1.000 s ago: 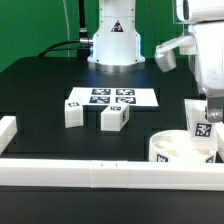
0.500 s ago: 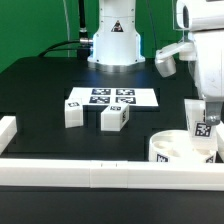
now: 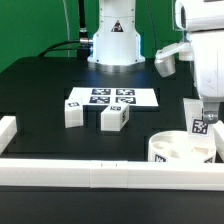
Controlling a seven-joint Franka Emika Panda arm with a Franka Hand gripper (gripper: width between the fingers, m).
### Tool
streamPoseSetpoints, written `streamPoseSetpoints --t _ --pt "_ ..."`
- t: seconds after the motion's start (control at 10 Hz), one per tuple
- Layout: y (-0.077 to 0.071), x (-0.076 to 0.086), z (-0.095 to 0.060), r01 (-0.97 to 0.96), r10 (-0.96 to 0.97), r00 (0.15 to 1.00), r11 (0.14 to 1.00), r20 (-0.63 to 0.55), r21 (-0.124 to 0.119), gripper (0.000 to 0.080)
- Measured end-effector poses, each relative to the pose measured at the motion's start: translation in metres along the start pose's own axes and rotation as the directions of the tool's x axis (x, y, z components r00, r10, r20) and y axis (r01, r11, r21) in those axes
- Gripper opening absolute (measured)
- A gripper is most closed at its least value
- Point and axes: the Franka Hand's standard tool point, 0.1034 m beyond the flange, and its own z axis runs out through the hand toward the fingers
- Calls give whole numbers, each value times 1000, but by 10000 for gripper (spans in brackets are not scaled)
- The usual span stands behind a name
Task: Assemble stool
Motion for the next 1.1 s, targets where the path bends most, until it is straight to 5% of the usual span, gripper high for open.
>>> streamPoseSetpoints --t 0.5,1.1 --pt "-5 -4 0 -460 461 887 885 11 71 338" --pt "-4 -2 1 -764 766 643 641 14 69 338"
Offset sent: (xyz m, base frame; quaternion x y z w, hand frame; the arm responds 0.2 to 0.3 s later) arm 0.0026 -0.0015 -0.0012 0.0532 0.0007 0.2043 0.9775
